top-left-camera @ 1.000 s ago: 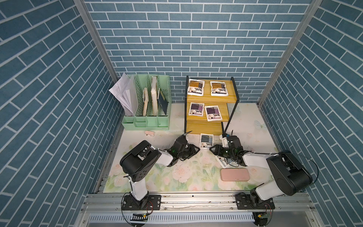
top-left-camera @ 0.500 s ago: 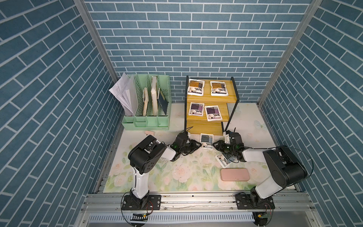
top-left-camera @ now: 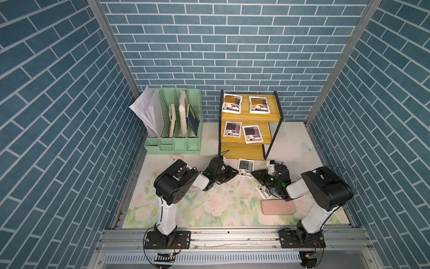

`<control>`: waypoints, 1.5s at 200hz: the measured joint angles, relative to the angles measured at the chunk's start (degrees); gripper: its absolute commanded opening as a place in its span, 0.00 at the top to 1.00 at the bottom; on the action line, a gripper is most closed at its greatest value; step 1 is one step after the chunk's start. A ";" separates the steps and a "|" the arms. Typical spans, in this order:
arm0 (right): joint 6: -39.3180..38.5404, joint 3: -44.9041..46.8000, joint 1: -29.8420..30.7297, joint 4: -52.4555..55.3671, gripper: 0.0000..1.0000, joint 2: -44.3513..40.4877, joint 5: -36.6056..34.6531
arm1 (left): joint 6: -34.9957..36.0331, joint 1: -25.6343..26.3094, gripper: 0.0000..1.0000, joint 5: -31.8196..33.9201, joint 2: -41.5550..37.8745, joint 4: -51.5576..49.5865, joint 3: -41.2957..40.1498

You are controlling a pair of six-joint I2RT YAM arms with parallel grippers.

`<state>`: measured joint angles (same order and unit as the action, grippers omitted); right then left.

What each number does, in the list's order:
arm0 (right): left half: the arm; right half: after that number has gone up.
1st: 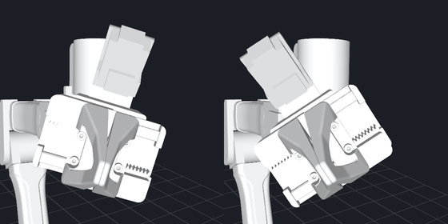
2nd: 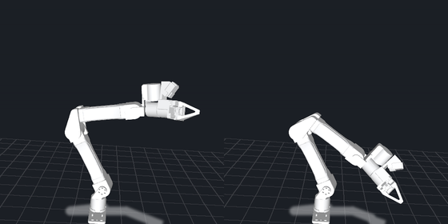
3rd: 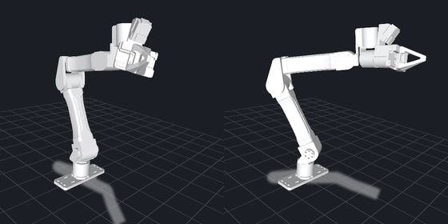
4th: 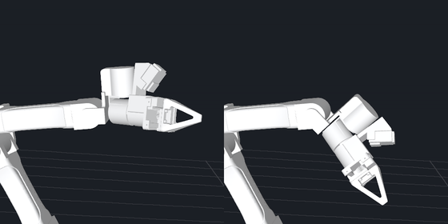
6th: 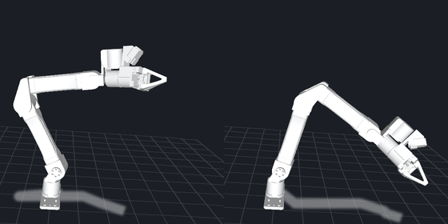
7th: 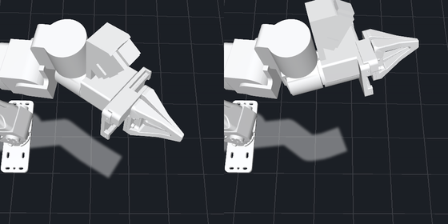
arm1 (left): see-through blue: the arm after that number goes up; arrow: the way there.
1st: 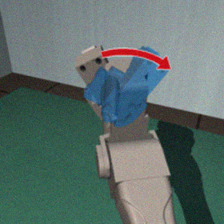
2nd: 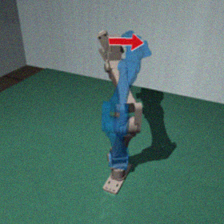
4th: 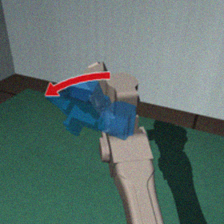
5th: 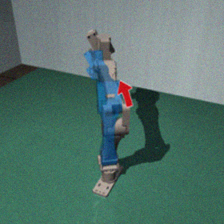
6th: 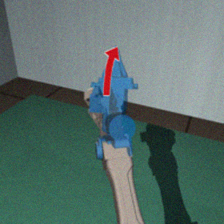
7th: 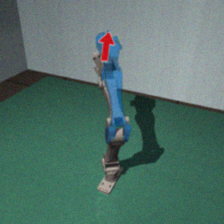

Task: Place the bagged coffee beans on the shelf by color
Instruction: Pick up the coffee beans at the center of the board, then place the coffee beans on the shelf.

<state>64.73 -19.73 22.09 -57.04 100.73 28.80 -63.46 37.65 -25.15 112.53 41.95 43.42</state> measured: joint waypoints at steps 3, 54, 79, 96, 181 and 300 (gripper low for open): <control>0.39 0.11 0.00 -0.55 0.82 0.17 0.02 | 0.02 0.00 0.73 0.00 0.00 0.07 -0.04; 4.44 0.42 0.07 -4.11 1.00 1.57 0.44 | 0.15 0.09 0.73 0.09 -0.13 0.76 -0.61; 5.14 1.20 0.92 -4.87 1.00 0.85 -0.22 | 1.18 0.15 0.68 0.52 -2.43 -1.33 -1.79; 5.18 2.12 2.47 -3.80 1.00 -1.97 -2.12 | 2.84 0.22 0.57 1.95 -7.63 -5.97 -3.69; -2.01 -5.18 11.26 2.36 1.00 -8.26 -19.19 | 18.16 -24.30 0.48 8.13 -54.14 -34.27 -7.69; -5.22 -26.77 12.39 3.34 1.00 12.44 -20.90 | 23.41 -26.60 0.49 6.93 -54.80 -44.72 -7.87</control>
<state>59.51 -46.50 34.48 -53.69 113.16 7.90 -40.05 11.05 -18.22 57.74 -2.76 35.55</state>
